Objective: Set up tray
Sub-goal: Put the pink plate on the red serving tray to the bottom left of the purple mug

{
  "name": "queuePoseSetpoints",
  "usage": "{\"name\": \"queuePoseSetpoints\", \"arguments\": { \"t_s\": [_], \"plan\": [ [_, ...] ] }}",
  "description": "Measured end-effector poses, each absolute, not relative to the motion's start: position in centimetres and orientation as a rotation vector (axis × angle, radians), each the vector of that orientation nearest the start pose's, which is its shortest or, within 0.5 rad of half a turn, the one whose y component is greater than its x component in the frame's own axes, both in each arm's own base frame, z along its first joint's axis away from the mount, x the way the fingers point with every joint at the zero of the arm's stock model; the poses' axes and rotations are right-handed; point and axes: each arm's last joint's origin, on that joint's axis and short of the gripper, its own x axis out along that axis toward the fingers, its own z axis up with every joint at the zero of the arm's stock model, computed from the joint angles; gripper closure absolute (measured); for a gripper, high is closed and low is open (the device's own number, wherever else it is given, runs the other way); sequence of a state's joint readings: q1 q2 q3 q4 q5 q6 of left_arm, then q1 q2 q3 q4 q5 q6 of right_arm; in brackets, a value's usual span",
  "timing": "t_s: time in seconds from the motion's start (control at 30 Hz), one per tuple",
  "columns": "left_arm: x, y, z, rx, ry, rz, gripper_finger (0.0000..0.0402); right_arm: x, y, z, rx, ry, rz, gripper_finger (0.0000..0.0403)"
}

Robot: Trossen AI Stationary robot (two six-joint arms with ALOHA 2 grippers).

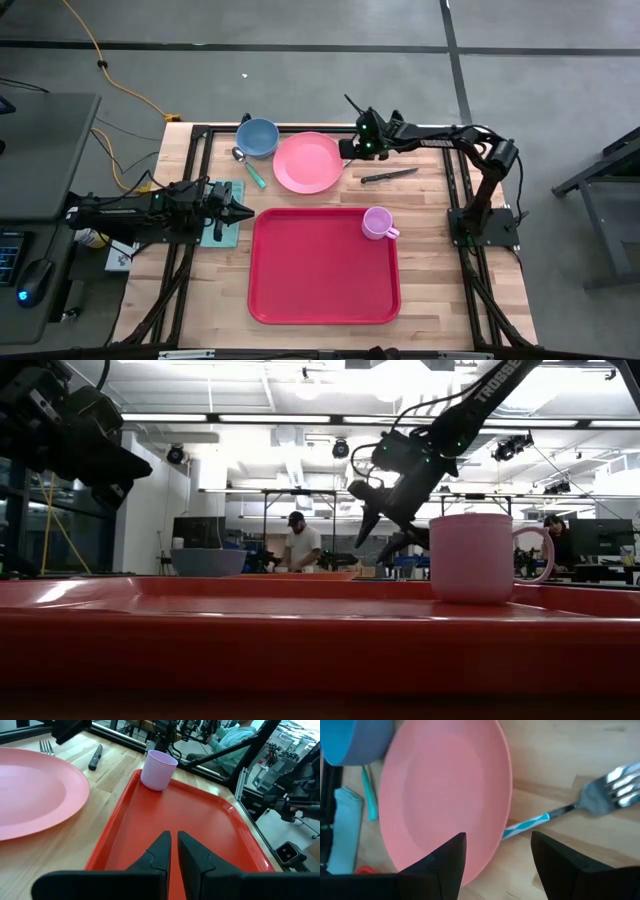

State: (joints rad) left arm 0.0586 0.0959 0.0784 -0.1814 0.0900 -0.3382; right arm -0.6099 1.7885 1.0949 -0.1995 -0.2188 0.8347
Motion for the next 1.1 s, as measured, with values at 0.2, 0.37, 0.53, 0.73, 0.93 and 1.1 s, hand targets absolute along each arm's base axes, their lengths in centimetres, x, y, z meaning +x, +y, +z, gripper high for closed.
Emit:
{"name": "queuePoseSetpoints", "arguments": {
  "t_s": [0.2, 0.37, 0.53, 0.73, 0.93, 1.1],
  "plan": [
    [9.8, 0.3, 16.5, -0.352, 0.202, 0.002, 0.0339, 30.0, -19.2, 16.1, 1.159, 0.626, -0.694, 0.02],
    [9.8, 0.3, 16.5, -0.352, 0.202, 0.003, 0.0339, 30.1, -18.5, 15.5, 1.165, 0.595, -0.684, 0.02],
    [9.8, 0.3, 16.5, -0.352, 0.202, 0.003, 0.0339, 30.3, -18.2, 15.3, 1.159, 0.589, -0.693, 0.0201],
    [9.8, 0.3, 16.5, -0.352, 0.202, 0.003, 0.0339, 30.5, -17.9, 15.4, 1.155, 0.586, -0.691, 0.0201],
    [9.8, 0.3, 16.5, -0.352, 0.202, 0.003, 0.0339, 31.1, -17.3, 15.6, 1.14, 0.559, -0.682, 0.0201],
    [9.8, 0.3, 16.5, -0.352, 0.202, 0.003, 0.0339, 31.4, -16.6, 15.5, 1.152, 0.574, -0.678, 0.0201]
  ]
}}
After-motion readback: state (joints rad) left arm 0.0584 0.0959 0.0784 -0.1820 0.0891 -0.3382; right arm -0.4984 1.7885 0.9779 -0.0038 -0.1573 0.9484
